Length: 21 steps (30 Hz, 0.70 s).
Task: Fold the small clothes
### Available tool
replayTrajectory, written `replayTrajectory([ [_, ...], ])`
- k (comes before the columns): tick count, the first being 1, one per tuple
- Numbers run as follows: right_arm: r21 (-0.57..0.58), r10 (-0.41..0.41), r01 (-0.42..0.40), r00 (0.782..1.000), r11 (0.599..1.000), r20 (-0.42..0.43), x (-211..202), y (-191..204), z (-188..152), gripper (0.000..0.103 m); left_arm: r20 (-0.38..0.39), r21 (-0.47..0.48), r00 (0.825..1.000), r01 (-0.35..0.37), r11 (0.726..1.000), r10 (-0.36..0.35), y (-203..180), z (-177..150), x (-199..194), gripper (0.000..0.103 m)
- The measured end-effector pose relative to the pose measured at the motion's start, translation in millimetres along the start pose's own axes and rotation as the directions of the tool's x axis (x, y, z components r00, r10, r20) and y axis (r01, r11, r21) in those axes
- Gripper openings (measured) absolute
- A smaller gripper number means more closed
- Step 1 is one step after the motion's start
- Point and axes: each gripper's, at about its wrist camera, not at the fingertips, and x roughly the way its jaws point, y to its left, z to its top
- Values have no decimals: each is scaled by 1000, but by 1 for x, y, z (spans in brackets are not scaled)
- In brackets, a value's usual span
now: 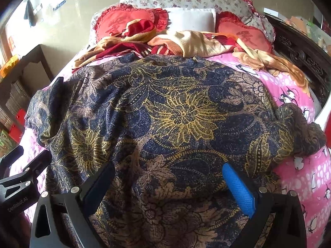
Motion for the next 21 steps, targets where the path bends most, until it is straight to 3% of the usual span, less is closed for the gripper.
replayTrajectory([
  [8, -28, 18, -18, 1000, 999, -6, 8, 11, 4, 103, -11, -66, 1000, 14, 998, -15, 29, 10, 6, 103],
  [13, -51, 37, -38, 999, 998, -8, 11, 21, 7, 103, 5, -141, 999, -40, 989, 41, 80, 24, 9, 103],
  [18, -66, 59, -60, 998, 996, -21, 13, 30, 6, 103, -20, -301, 998, -69, 951, 66, 157, 40, 28, 103],
  [21, -68, 79, -81, 997, 994, -25, 12, 35, 5, 103, -24, -412, 996, -92, 906, 90, 201, 47, 44, 102],
])
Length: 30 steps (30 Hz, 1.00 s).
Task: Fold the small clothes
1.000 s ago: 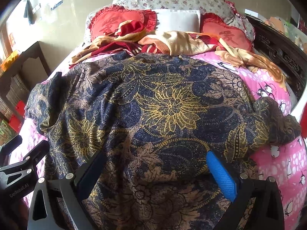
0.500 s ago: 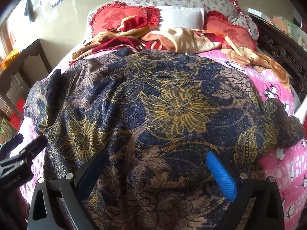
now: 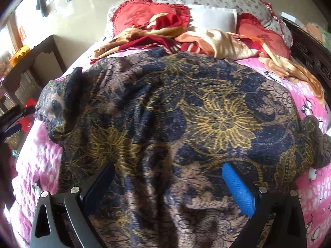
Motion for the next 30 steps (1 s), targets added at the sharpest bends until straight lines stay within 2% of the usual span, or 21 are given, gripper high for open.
replayTrajectory([
  [2, -12, 4, -4, 1000, 1000, -1, 0, 4, 0, 103, -2, -74, 1000, -6, 997, 6, 22, 16, 14, 98],
  [5, -32, 11, -11, 1000, 999, -6, 1, 10, 1, 103, -3, -188, 999, 49, 981, -50, 43, 33, 33, 97],
  [7, -37, 16, -16, 1000, 999, -10, 2, 13, 3, 103, -7, -269, 994, 104, 957, -110, 53, 40, 49, 96],
  [9, -37, 22, -22, 1000, 999, -13, 4, 15, 4, 103, -30, -344, 986, 146, 927, -166, 60, 46, 69, 89],
  [11, -39, 22, -23, 1000, 999, -18, 6, 16, 4, 103, -48, -368, 980, 162, 916, -193, 58, 50, 82, 63],
  [12, -41, 22, -23, 1000, 999, -21, 7, 16, 4, 103, -48, -369, 977, 175, 913, -207, 57, 53, 85, 57],
  [14, -43, 22, -23, 999, 999, -25, 8, 15, 3, 103, -21, -357, 972, 213, 910, -235, 52, 56, 80, 23],
  [16, -37, 23, -24, 999, 999, -26, 9, 12, 3, 103, -14, -310, 979, 187, 932, -201, 43, 63, 66, 6],
  [20, 4, 22, -22, 1000, 1000, -20, 8, -2, 3, 103, 73, -198, 960, 279, 940, -270, 16, 71, 18, 6],
  [21, 18, 23, -23, 1000, 1000, -16, 6, -6, 3, 103, 88, -167, 952, 304, 938, -292, 5, 71, 5, 5],
  [24, 57, 25, -25, 1000, 998, -2, 0, -20, 4, 103, 137, -14, 909, 399, 917, -394, -45, 63, -49, 5],
  [26, 72, 16, -16, 1000, 997, 10, -5, -29, 4, 103, 137, 106, 881, 440, 891, -452, -85, 49, -77, 5],
  [28, 87, -11, 9, 1000, 996, 19, -10, -42, 3, 103, 95, 215, 853, 486, 847, -513, -128, 28, -97, 5],
  [30, 112, -40, 37, 999, 993, 24, -16, -56, 2, 103, 4, 313, 819, 544, 779, -574, -178, -5, -108, 5],
])
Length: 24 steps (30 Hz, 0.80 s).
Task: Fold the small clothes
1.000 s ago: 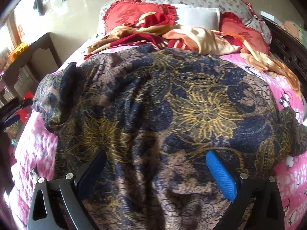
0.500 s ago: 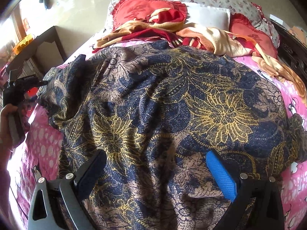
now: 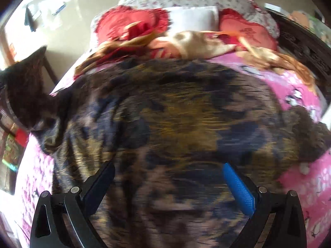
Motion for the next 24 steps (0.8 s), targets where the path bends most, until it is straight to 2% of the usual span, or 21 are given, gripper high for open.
replayTrajectory([
  [4, 80, -46, 44, 999, 996, 12, -11, -40, -1, 103, -142, 124, 988, 73, 990, -55, -74, -49, 54, 5],
  [7, 119, -115, 112, 993, 987, 16, -21, -67, -5, 103, -266, 140, 961, 114, 984, -74, -96, -88, 94, 5],
  [10, 135, -150, 145, 988, 980, 29, -32, -85, -5, 103, -346, 189, 937, 127, 974, -55, -108, -111, 113, 15],
  [12, 132, -145, 138, 989, 982, 40, -37, -89, -3, 103, -369, 174, 925, 159, 972, -86, -106, -115, 108, 23],
  [13, 124, -143, 136, 989, 983, 48, -40, -89, -1, 103, -366, 169, 924, 178, 969, -105, -104, -114, 97, 34],
  [14, 113, -144, 136, 988, 984, 60, -42, -86, 2, 103, -357, 172, 927, 186, 967, -115, -101, -112, 85, 41],
  [15, 104, -144, 137, 987, 985, 67, -43, -82, 3, 103, -334, 177, 935, 184, 967, -117, -96, -108, 69, 56],
  [16, 91, -131, 124, 988, 988, 76, -44, -77, 6, 103, -308, 181, 944, 176, 968, -114, -92, -108, 58, 66],
  [18, 58, -62, 57, 993, 997, 98, -46, -64, 8, 103, -233, 205, 969, 126, 971, -76, -73, -107, 25, 71],
  [20, -4, 37, -37, 994, 999, 106, -48, -46, 8, 103, -181, 248, 983, 5, 969, 41, -47, -107, 0, 71],
  [22, -82, 141, -132, 985, 988, 104, -48, -17, 9, 103, -150, 274, 973, -131, 953, 177, -18, -110, -8, 71],
  [23, -117, 184, -172, 978, 978, 95, -46, -4, 10, 103, -154, 276, 962, -178, 945, 226, -5, -112, -7, 71],
  [24, -152, 221, -207, 972, 967, 83, -43, 12, 12, 102, -168, 271, 944, -233, 934, 284, 9, -114, -5, 71],
])
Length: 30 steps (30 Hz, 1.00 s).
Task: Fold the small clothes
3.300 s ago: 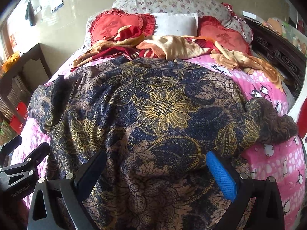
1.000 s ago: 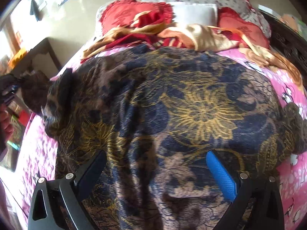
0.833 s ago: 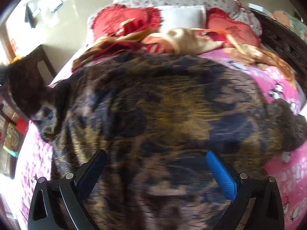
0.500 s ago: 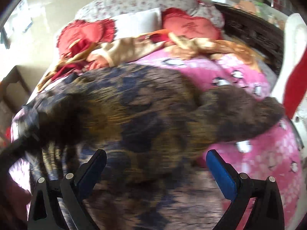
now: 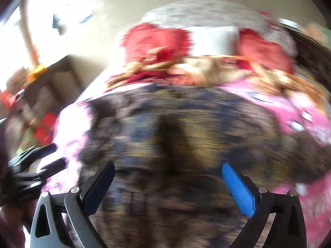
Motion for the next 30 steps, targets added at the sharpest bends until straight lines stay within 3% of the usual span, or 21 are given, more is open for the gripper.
replayTrajectory([
  [1, -28, 22, -22, 1000, 999, -8, 8, 14, 3, 99, -30, -28, 999, -41, 999, 40, 13, -3, 10, 71],
  [4, -111, 44, -47, 998, 993, -38, 34, 54, 16, 90, -65, -109, 996, -60, 992, 53, 32, -9, 28, 71],
  [7, -130, 53, -61, 996, 990, -69, 62, 80, 26, 89, -81, -138, 995, -65, 988, 54, 34, -11, 44, 71],
  [9, -135, 49, -65, 992, 989, -120, 87, 87, 31, 68, -94, -136, 994, -66, 989, 53, 32, -12, 51, 71],
  [10, -140, 52, -77, 983, 987, -174, 103, 88, 31, 32, -103, -133, 993, -64, 989, 51, 31, -10, 58, 71],
  [11, -135, 64, -94, 975, 986, -213, 111, 87, 29, 12, -111, -127, 993, -65, 990, 51, 30, -10, 61, 71],
  [12, -104, 84, -114, 964, 988, -253, 119, 82, 27, 12, -117, -117, 992, -68, 991, 54, 29, -11, 63, 71],
  [13, -63, 109, -128, 964, 990, -243, 116, 72, 28, 12, -118, -107, 991, -69, 992, 56, 28, -11, 63, 71],
  [17, 8, 123, -123, 990, 992, -66, 64, 31, 43, 7, -116, -98, 991, -72, 993, 60, 32, -9, 61, 71],
  [21, 104, 60, -66, 997, 992, 55, 16, -29, 56, 7, -86, -118, 995, -61, 991, 51, 29, 0, 56, 71],
  [24, 147, -55, 43, 996, 988, 75, -2, -69, 57, 7, -83, -102, 995, -66, 993, 58, 21, 4, 59, 71],
  [27, 122, 12, -18, 999, 992, 51, -3, -68, 49, 11, -92, -105, 994, -66, 992, 57, 15, 4, 64, 71],
  [28, 118, 55, -60, 998, 991, 37, 1, -61, 45, 20, -100, -107, 993, -67, 992, 56, 13, 3, 66, 71],
  [29, 112, 117, -118, 993, 987, 16, 8, -48, 41, 41, -111, -105, 992, -69, 992, 58, 12, 3, 69, 71],
  [30, 106, 167, -165, 986, 981, -3, 13, -39, 39, 52, -126, -102, 990, -74, 992, 61, 10, 1, 72, 71],
])
